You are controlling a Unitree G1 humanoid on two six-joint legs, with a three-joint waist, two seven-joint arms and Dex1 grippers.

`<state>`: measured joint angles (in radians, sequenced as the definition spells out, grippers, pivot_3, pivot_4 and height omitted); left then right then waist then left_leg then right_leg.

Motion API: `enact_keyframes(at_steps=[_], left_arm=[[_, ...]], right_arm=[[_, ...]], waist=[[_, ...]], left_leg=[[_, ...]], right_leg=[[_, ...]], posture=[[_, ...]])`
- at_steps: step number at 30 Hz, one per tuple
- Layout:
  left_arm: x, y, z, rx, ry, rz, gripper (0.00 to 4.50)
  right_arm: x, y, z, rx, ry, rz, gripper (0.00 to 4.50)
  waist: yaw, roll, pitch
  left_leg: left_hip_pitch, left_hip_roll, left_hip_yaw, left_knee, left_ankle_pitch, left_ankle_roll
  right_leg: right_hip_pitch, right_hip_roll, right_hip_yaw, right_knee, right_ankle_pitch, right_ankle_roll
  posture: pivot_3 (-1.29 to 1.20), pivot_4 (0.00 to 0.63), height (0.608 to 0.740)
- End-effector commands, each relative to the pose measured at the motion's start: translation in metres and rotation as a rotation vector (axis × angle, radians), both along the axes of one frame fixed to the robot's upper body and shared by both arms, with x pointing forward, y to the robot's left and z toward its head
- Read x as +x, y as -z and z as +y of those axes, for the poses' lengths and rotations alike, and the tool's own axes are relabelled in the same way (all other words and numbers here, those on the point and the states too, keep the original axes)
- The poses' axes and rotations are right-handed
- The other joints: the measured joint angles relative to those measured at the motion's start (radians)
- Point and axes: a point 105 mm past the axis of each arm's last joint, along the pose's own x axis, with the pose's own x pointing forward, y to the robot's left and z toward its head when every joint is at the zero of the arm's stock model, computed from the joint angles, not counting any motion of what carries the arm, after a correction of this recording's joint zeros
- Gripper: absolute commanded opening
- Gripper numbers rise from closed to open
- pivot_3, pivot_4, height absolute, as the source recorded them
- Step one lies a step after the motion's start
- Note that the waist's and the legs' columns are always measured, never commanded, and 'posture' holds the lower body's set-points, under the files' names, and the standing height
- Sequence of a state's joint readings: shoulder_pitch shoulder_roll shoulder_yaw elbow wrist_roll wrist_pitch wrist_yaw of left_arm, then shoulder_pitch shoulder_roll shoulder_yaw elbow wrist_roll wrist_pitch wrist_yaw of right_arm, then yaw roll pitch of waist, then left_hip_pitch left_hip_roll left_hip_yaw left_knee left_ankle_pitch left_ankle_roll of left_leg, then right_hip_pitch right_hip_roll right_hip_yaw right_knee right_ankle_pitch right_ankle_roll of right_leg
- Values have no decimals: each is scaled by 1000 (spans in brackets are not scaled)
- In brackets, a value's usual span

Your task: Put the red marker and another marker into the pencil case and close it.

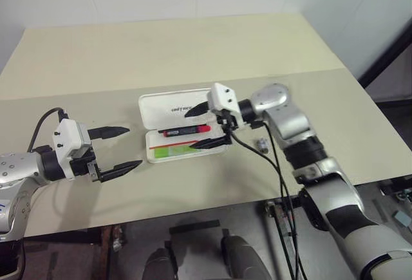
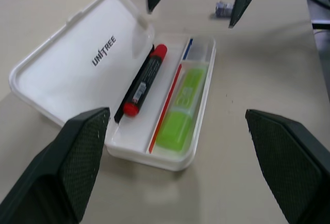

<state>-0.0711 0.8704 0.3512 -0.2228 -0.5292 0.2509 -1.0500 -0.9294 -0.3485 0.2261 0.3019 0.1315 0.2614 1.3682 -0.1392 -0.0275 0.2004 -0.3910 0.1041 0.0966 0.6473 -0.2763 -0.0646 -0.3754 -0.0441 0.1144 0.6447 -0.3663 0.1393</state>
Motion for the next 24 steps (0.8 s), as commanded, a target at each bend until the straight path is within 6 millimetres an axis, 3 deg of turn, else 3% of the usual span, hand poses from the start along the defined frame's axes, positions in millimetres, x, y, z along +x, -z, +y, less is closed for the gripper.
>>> enact_keyframes(at_steps=[1, 4, 7, 10, 19, 24], left_arm=[[-1, -4, -5, -11, 26, -24, 4500], [1, -3, -8, -20, 35, -22, 4500], [3, 1, -12, -32, 51, -15, 4500], [8, 2, -17, -43, 72, -12, 4500], [21, 2, -28, -57, 135, -16, 4500], [26, 2, -36, -65, 174, -16, 4500]], right_arm=[[-4, -16, -21, 95, 127, -1, 4472], [7, -18, -40, 157, 302, -58, 4472], [24, -11, -81, 249, 626, -110, 4472], [20, 2, -108, 287, 826, -122, 4472], [-3, 41, -137, 301, 1088, -63, 4472], [-22, 88, -156, 246, 1254, -15, 4472]], waist=[[4, 0, 0], [5, 0, 0], [6, -1, 0], [17, -1, 0], [33, -1, 0], [54, -1, -1]], left_leg=[[0, 0, 0, -1, 0, 0], [0, 0, 1, -1, 0, 0], [0, 0, 2, 0, 0, 0], [0, 0, 1, -2, 0, 0], [0, 0, 3, 0, 0, 0], [0, -1, 3, -1, 0, 0]], right_leg=[[0, 0, 0, 0, 0, 0], [-1, 0, 0, -1, 0, 0], [-1, 0, 1, -1, 0, 0], [-1, 0, 1, -2, 0, 0], [-1, 1, 2, -1, 0, 0], [-1, 1, 2, -3, 0, 0]], posture=[[0, 150, 740], [0, 150, 740], [0, 150, 740], [0, 150, 740], [0, 150, 740], [0, 150, 740]])
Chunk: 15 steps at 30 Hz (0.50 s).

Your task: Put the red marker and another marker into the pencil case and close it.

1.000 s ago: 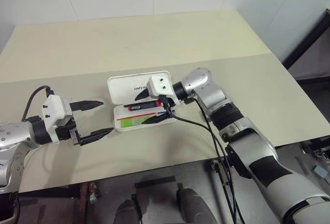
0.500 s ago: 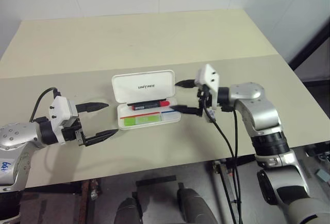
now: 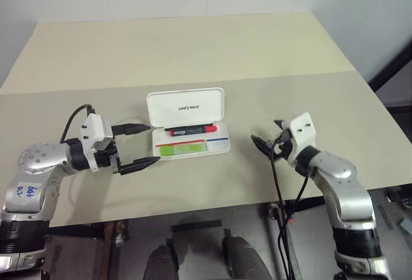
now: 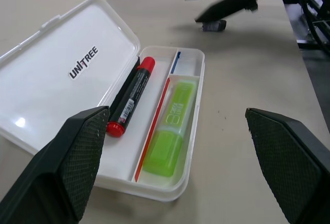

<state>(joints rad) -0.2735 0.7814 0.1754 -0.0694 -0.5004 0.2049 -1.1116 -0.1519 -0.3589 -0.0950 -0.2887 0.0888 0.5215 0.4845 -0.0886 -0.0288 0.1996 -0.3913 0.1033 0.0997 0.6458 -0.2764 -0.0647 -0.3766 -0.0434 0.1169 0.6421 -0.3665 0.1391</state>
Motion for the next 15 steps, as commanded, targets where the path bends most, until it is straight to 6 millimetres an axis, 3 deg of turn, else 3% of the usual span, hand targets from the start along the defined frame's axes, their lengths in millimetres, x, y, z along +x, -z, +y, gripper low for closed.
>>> enact_keyframes(at_steps=[1, 9, 13, 15], left_arm=[[1, -6, -6, 2, 34, -36, 4500], [4, -10, -6, 9, 49, -39, 4500], [5, -11, -6, 11, 54, -41, 4500], [5, -11, -6, 13, 55, -42, 4500]], right_arm=[[-9, 8, -13, -4, 107, -26, 4472], [-17, 31, -24, 29, 227, 8, 4472], [-17, 28, -16, 91, 227, -7, 3609], [-15, 24, -14, 118, 224, -10, 2851]], waist=[[5, 0, 0], [16, -7, -4], [21, -9, -6], [23, -9, -6]], left_leg=[[0, 0, 0, 0, 0, 0], [1, -1, -1, 2, 0, 0], [1, 0, -1, 2, 0, 0], [1, -1, -1, 3, 0, 0]], right_leg=[[0, 0, 0, 0, 0, 0], [2, 0, 0, 1, 0, 0], [2, 0, 0, 1, 0, 0], [2, 0, 0, 1, 0, 0]], posture=[[0, 150, 740], [0, 150, 740], [0, 150, 740], [0, 150, 740]])
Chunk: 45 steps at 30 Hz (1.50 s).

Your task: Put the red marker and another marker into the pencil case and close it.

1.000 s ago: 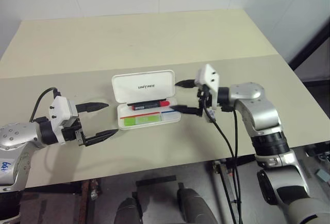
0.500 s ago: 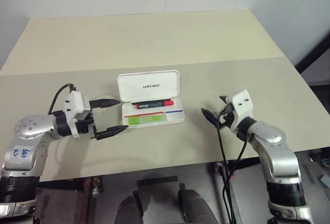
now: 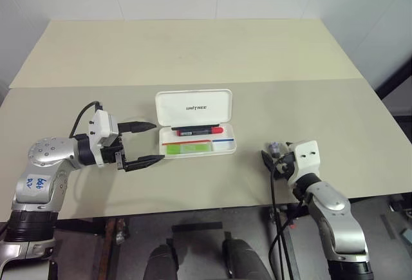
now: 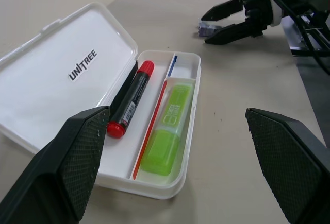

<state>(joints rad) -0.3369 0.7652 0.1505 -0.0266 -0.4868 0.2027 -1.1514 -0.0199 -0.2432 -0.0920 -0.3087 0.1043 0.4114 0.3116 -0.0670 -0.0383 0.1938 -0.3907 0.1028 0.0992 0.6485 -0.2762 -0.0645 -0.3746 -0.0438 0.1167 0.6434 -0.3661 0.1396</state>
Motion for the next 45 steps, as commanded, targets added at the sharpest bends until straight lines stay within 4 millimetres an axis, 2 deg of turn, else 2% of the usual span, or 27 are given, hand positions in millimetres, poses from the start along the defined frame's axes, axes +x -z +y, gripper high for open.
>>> enact_keyframes(at_steps=[1, 6, 7, 12, 15, 19, 23, 29, 32, 45], left_arm=[[-1, -8, 0, 13, 10, -40, 4500], [-1, -8, 0, 13, 9, -42, 4500], [-1, -8, 0, 12, 8, -43, 4500], [0, -8, -1, 11, 6, -43, 4500], [-1, -7, 0, 9, 1, -43, 4500], [-1, -7, 0, 9, -3, -43, 4500], [-2, -7, 0, 7, -12, -48, 4500], [-5, -7, 2, 4, -27, -49, 4500], [-7, -8, 4, 6, -36, -50, 4500], [-15, -7, 7, 3, -75, -49, 4500]], right_arm=[[2, 2, -12, 24, 62, 19, 2457], [8, -7, -6, 45, 39, 12, 630], [9, -10, -3, 49, 19, 7, 387], [16, -26, 7, 2, -87, -41, 385], [27, -54, 15, -60, -231, -144, 385], [33, -68, 21, -111, -363, -187, 385], [32, -84, 52, -183, -692, -210, 385], [27, -74, 82, -262, -1004, -187, 385], [29, -68, 91, -284, -1097, -168, 385], [44, -60, 102, -316, -1187, -130, 385]], waist=[[3, 0, 0], [9, 0, 0], [9, 0, 0], [8, 0, 0], [5, 2, 1], [6, 3, 2], [5, 3, 2], [4, 3, 2], [3, 3, 2], [-21, 3, 2]], left_leg=[[0, 0, 0, 0, 0, 0], [0, 0, 0, 0, 0, 0], [0, 0, 0, 0, 0, 0], [0, 0, 0, -2, 0, 0], [0, 0, 1, -2, 0, 0], [0, 1, 1, -1, 0, 1], [0, 1, 0, -1, 0, 1], [0, 2, 1, -1, 0, 1], [0, 2, 1, 0, 0, 1], [0, 2, 1, 2, 0, 1]], right_leg=[[0, 0, 0, 0, 0, 0], [0, 0, 0, 1, 0, 0], [-1, 0, 0, 1, 0, 0], [-2, 0, 0, 0, 0, 0], [-2, 0, 0, 0, 0, 0], [-2, 1, 0, 0, 0, 0], [-2, 1, 0, 0, 0, 0], [-2, 1, 0, 0, 0, 0], [-2, 1, 0, 0, 0, 0], [-2, 1, 0, 3, 0, 0]], posture=[[0, 150, 740], [0, 150, 740], [0, 150, 740], [0, 150, 740], [0, 150, 740], [0, 150, 740], [0, 150, 740], [0, 150, 740], [0, 150, 740], [0, 150, 740]])
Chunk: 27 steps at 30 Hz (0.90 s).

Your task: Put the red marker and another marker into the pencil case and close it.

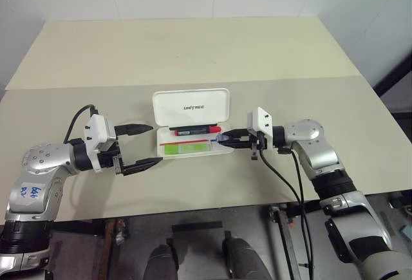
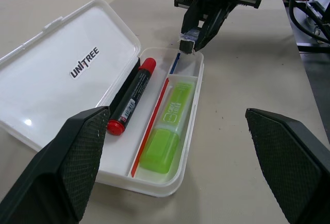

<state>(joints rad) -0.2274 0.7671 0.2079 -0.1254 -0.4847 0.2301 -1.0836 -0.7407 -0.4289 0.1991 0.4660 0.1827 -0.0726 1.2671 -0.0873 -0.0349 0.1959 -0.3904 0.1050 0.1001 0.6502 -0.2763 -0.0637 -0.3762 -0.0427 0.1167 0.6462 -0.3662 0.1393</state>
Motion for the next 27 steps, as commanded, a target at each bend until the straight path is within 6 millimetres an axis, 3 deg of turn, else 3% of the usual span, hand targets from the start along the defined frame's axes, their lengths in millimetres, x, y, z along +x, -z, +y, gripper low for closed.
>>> enact_keyframes(at_steps=[1, 5, 6, 16, 22, 27], left_arm=[[-5, -13, 0, 4, 3, -52, 4500], [-5, -14, 2, 6, -7, -53, 4500], [-5, -14, 2, 6, -8, -53, 4500], [-6, -14, 0, 4, -5, -53, 4500], [-7, -13, 0, 2, -8, -52, 4500], [-8, -12, 1, -8, -12, -51, 4500]], right_arm=[[2, -6, 3, -2, -31, -33, 385], [7, -8, 3, 6, -32, -36, 385], [8, -8, 4, 11, -35, -36, 1112], [6, -13, 18, 39, -65, -65, 4477], [4, -32, 9, 70, -52, -113, 4477], [-5, -45, -16, 103, -9, -137, 4477]], waist=[[-2, 0, 0], [-4, 1, 0], [-4, 1, 0], [-4, 1, 0], [-4, 1, 0], [1, 1, 0]], left_leg=[[0, 0, 0, 0, 0, 0], [0, 0, 0, 1, 0, 0], [0, 0, 0, 1, 0, 0], [1, 0, 0, 1, 0, 0], [1, 0, 0, 1, 0, 0], [1, 0, 0, 1, 0, 0]], right_leg=[[0, 0, 0, 0, 0, 0], [0, 0, 0, 1, 0, 0], [0, 0, 0, 1, 0, 0], [0, 0, 0, 2, 0, 0], [0, 0, 0, 3, 0, 0], [0, 0, 0, 2, 0, 0]], posture=[[0, 150, 740], [0, 150, 740], [0, 150, 740], [0, 150, 740], [0, 150, 740], [0, 150, 740]])
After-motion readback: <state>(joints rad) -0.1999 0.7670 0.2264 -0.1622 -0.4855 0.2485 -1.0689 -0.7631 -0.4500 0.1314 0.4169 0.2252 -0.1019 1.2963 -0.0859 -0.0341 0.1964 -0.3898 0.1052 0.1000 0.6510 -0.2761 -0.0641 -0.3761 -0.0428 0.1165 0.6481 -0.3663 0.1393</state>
